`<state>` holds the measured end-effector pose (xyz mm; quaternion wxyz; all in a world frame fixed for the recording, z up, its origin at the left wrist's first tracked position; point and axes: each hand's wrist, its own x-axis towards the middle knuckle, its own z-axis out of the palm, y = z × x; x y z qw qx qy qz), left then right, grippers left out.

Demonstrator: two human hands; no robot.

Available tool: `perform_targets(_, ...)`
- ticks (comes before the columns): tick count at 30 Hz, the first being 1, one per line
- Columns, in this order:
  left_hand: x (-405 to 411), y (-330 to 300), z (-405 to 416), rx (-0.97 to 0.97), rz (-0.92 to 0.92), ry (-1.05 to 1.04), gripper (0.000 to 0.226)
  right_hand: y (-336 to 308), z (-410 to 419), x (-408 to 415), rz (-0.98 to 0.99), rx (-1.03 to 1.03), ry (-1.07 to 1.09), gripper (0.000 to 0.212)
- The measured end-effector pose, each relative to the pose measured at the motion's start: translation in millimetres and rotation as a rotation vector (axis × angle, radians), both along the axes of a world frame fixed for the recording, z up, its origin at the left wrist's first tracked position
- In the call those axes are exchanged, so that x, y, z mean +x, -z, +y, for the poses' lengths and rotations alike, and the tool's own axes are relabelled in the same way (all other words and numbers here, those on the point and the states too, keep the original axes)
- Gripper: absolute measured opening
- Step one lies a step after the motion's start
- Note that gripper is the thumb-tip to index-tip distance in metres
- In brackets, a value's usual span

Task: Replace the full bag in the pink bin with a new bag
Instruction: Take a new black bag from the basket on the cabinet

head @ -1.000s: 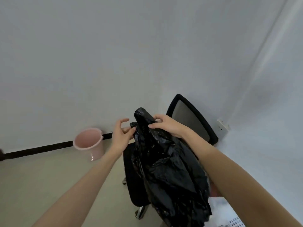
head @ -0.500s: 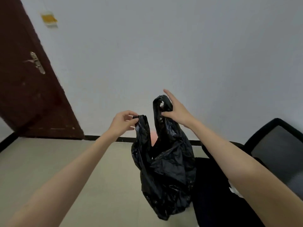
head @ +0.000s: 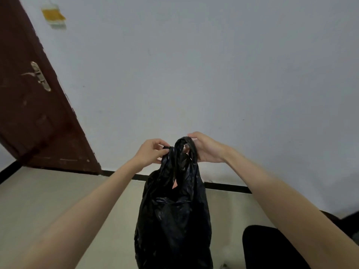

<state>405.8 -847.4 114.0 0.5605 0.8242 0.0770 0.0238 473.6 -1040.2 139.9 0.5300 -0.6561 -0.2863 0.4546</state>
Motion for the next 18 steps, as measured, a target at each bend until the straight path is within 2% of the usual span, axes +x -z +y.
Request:
perform_targets(2, 37, 7, 6, -0.016, 0.034, -0.016, 0.005, 10, 6, 40, -0.004, 0.000, 0.065, 0.040)
perform_targets(5, 88, 14, 13, -0.025, 0.073, -0.021, 0.003, 21, 12, 94, -0.079, 0.030, 0.192, 0.026)
perform_targets(10, 157, 27, 31, -0.043, 0.147, 0.004, 0.009, 35, 11, 165, 0.038, 0.092, 0.194, 0.029)
perform_targets(12, 182, 34, 38, -0.047, 0.160, 0.011, 0.006, 42, 15, 183, -0.100, 0.017, 0.237, 0.020)
perform_targets(14, 209, 43, 42, -0.038, 0.165, 0.050, 0.014, 53, 20, 200, -0.261, -0.083, 0.297, 0.011)
perform_targets(16, 235, 53, 45, -0.026, 0.179, 0.107, 0.016, 62, 25, 219, -0.442, -0.217, 0.314, 0.034)
perform_targets(18, 260, 62, 46, 0.012, 0.199, 0.151, 0.012, 74, 31, 239, -0.676, -0.390, 0.301, 0.035)
